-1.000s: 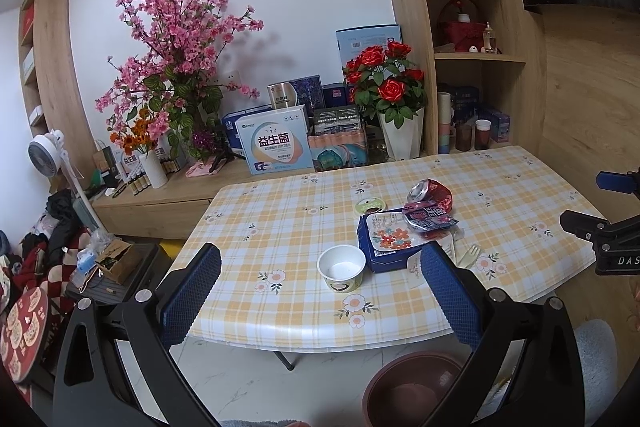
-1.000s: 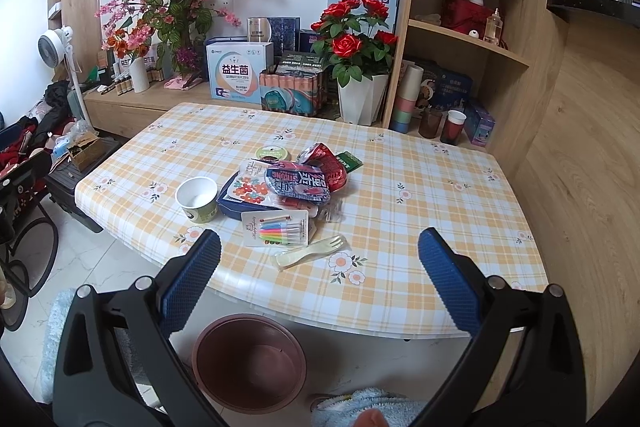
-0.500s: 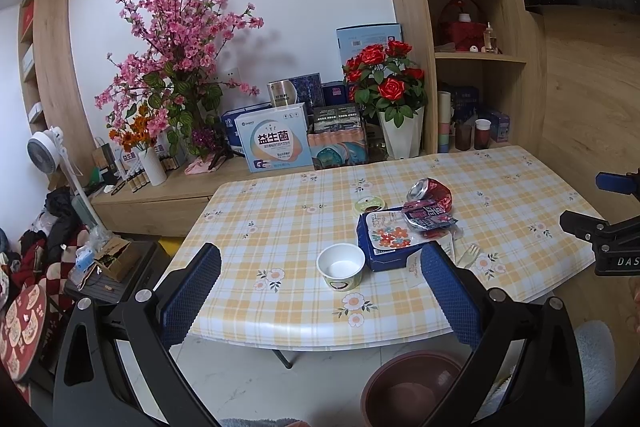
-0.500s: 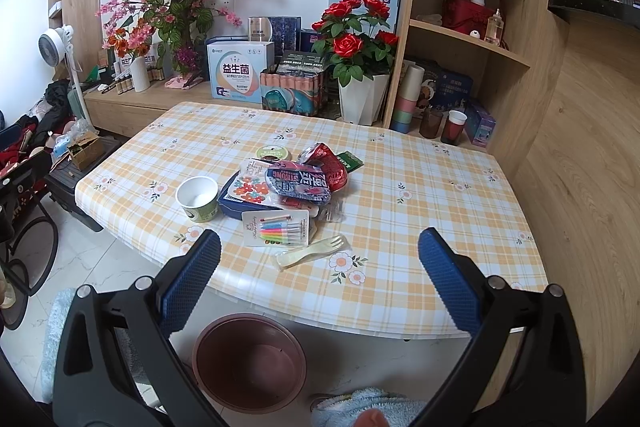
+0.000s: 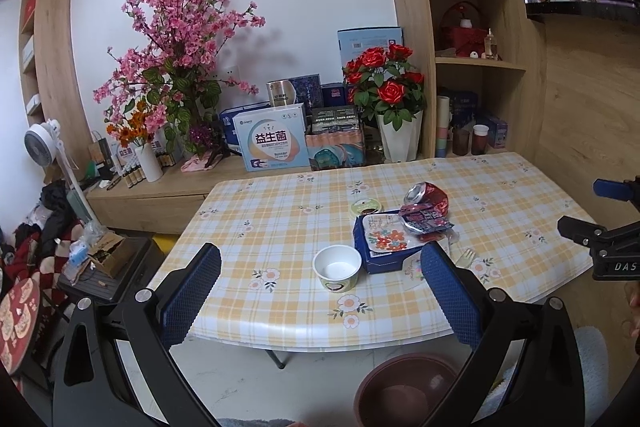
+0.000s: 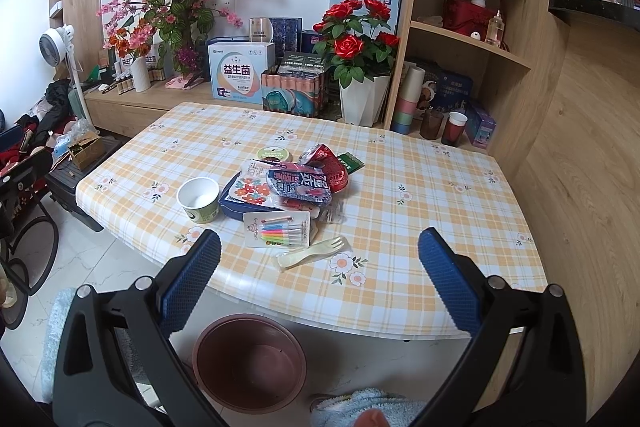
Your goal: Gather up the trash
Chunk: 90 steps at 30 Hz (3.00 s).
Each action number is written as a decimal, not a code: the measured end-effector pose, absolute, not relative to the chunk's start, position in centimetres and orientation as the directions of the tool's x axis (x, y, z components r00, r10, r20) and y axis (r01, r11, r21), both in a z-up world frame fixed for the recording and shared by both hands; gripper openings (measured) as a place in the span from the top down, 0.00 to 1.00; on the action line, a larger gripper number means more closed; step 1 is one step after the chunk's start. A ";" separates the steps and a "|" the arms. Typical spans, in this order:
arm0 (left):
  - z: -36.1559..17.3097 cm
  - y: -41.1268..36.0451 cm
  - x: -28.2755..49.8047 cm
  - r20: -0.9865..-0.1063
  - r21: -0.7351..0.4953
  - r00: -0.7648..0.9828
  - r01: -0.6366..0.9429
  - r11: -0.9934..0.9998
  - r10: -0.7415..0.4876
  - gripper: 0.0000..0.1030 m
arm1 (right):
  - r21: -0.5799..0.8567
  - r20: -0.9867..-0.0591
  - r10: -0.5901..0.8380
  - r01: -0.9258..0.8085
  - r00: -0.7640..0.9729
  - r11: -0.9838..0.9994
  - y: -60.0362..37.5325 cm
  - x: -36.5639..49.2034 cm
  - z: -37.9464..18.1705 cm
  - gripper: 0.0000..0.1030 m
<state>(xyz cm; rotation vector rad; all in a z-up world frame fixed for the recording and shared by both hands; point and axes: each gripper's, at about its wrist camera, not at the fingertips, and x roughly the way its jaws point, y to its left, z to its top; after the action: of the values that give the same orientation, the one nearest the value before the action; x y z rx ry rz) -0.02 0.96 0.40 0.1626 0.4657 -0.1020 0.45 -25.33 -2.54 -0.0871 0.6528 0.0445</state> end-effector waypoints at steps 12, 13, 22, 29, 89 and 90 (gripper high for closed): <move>-1.3 1.8 0.6 -0.453 0.102 0.884 0.178 0.979 -0.114 0.05 | -0.049 -0.618 0.006 -0.047 0.786 0.998 -25.5 0.8 -3.6 0.05; -1.6 2.0 0.8 -0.458 0.097 0.881 0.178 0.979 -0.115 0.05 | -0.039 -0.619 0.010 -0.044 0.785 0.998 -25.6 0.9 -3.9 0.05; -5.8 3.6 2.9 -0.487 0.052 0.861 0.195 0.979 -0.146 0.05 | 0.033 -0.648 0.053 -0.041 0.760 0.999 -27.0 3.2 -8.9 0.05; -9.1 3.9 5.6 -0.563 0.022 0.817 0.170 0.985 -0.129 0.05 | 0.033 -0.690 0.067 -0.061 0.721 0.998 -26.9 5.6 -12.1 0.05; -17.1 -3.9 18.4 -0.700 -0.127 0.585 0.463 0.877 -0.410 0.53 | 0.120 -0.657 0.049 0.040 0.752 0.992 -31.6 19.9 -14.1 0.84; -17.8 -4.6 18.8 -0.710 -0.154 0.551 0.485 0.861 -0.438 0.55 | 0.125 -0.653 0.052 0.041 0.756 0.991 -31.9 19.5 -13.9 0.84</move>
<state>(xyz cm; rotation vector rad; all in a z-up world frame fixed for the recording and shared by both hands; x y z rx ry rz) 18.83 -4.63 -17.77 0.0628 0.8219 -0.5464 19.45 -31.87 -13.95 0.1348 0.7145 0.0060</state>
